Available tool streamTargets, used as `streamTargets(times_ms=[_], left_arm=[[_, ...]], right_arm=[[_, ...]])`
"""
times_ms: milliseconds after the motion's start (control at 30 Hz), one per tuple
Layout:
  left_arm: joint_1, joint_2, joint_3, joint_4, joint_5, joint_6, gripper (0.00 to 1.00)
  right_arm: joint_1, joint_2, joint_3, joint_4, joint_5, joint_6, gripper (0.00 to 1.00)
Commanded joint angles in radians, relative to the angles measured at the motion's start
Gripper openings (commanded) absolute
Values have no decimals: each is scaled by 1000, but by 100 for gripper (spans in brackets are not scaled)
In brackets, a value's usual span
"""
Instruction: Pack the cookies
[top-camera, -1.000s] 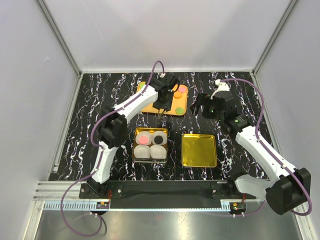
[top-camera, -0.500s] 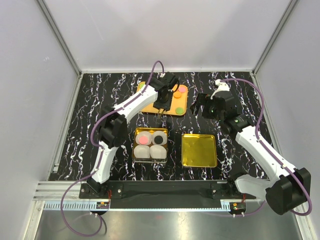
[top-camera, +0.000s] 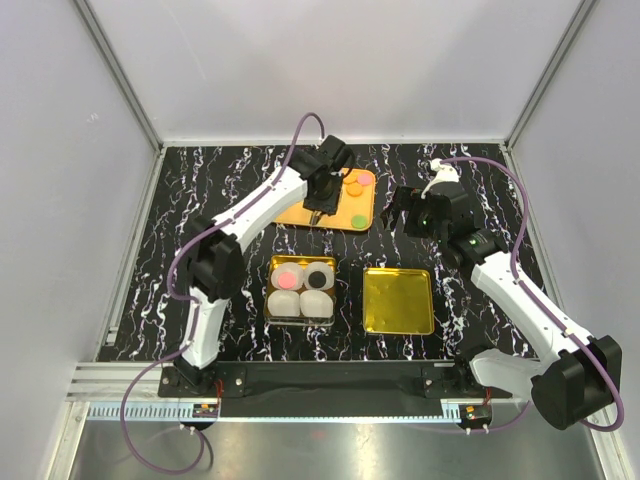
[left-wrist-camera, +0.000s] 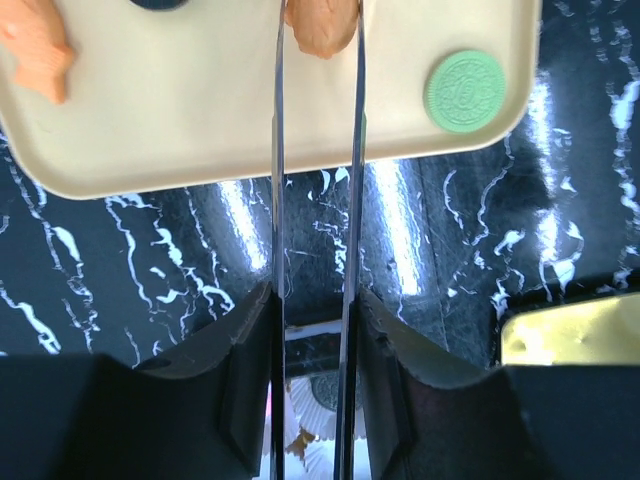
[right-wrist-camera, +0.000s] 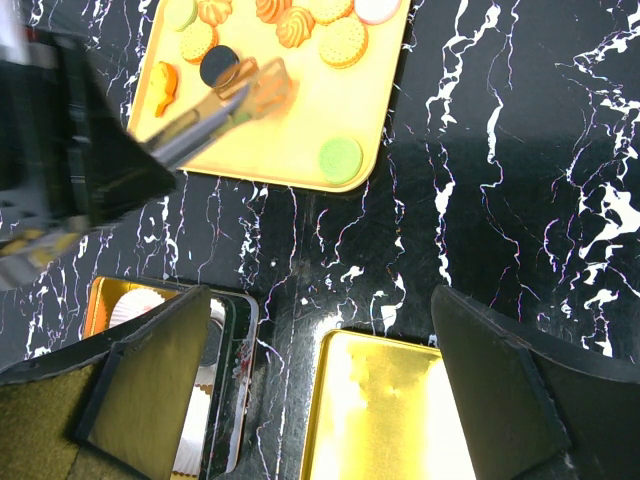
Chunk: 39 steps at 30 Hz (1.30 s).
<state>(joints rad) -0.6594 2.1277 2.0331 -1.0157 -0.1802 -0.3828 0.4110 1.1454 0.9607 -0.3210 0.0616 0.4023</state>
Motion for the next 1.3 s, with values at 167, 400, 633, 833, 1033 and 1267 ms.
streamTargets(times_ms=[167,400,633,833,1033,1267], left_arm=[[6,-166,-43,8,-5,35,37],[6,-306,-175,23,16,42,37],[6,-489,-341,12,39,51,37],[6,-682,-477,-32,61,65,38],[6,-845,-594,-113,93,87,38],[3,-992,-709,-210,143,97,38]], right_arm=[[-6,-19,15,19,-2,-13,100],[-5,-18,13,19,-2,-13,100],[-5,-4,15,17,-5,-11,100],[-5,2,19,19,-3,-13,100],[-5,8,19,17,-3,-13,100],[-5,25,24,19,-3,-16,100]])
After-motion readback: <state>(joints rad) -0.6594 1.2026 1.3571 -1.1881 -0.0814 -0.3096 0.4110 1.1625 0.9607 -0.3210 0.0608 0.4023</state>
